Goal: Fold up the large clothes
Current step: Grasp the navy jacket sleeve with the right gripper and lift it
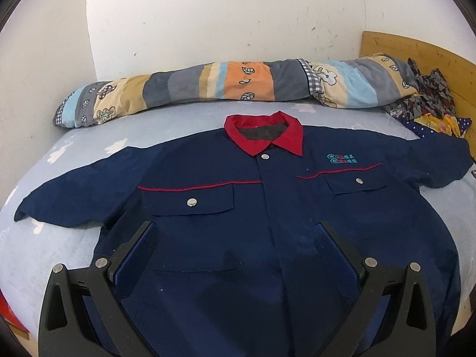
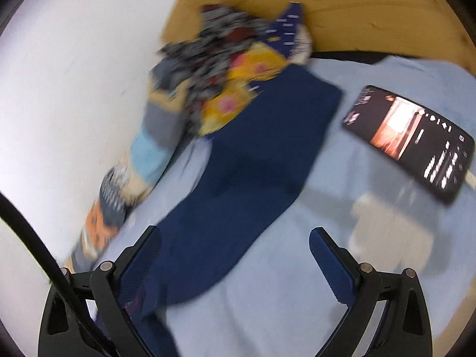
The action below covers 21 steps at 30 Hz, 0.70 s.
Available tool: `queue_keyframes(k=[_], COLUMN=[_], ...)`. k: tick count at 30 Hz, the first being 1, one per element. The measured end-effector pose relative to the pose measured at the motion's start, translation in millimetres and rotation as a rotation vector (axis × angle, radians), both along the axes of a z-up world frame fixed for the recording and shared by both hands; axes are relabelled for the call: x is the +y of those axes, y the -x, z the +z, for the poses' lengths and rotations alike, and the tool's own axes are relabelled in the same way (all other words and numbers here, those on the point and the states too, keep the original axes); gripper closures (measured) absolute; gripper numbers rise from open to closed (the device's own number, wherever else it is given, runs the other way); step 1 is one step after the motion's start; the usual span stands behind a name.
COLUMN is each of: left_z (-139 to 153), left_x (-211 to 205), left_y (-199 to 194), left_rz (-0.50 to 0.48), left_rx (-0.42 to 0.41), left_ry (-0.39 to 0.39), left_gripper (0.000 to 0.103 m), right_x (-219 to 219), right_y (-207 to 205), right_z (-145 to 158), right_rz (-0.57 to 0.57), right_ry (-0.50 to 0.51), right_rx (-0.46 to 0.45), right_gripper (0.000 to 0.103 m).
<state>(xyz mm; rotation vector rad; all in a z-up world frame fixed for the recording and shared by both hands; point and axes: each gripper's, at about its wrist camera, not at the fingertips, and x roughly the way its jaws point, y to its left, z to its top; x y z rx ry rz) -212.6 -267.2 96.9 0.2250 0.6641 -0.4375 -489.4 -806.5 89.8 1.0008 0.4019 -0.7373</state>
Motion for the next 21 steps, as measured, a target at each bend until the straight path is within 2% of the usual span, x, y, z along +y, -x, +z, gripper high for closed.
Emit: queue_keyframes(k=[4, 7, 10, 13, 16, 18, 19, 20, 21], left_z=[-4, -8, -12, -16, -18, -20, -20, -20, -20], left_x=[-1, -2, -3, -4, -6, -8, -9, -9, -9], left_y=[-2, -5, -9, -11, -13, -13, -13, -13, -13], left_rz=[-0.007, -0.009, -0.011, -0.012, -0.018, -0.022, -0.025, -0.027, -0.027], left_rx=[0.003, 0.015, 0.038, 0.048, 0.06, 0.067, 0.069, 0.068, 0.066], left_ry=[-0.007, -0.017, -0.019, -0.03, -0.035, -0.032, -0.034, -0.037, -0.037], left_gripper=[0.0, 0.0, 0.0, 0.0, 0.0, 0.0, 0.0, 0.0, 0.0], right_x=[-47, -74, -93, -110, -123, -132, -135, -139, -141], right_y=[7, 2, -7, -13, -15, -22, -23, -25, -24], right_z=[-12, -25, -35, -48, -52, -54, -56, -58, -60], right_rz=[-0.065, -0.086, -0.108, -0.136, -0.147, -0.145, -0.143, -0.136, -0.137], right_ry=[-0.03, -0.067, -0.08, -0.107, -0.083, -0.069, -0.061, -0.054, -0.059], right_rx=[-0.032, -0.052, -0.027, -0.005, 0.003, 0.021, 0.019, 0.024, 0.022], right_gripper=[0.003, 0.01, 0.021, 0.023, 0.026, 0.036, 0.051, 0.078, 0.087])
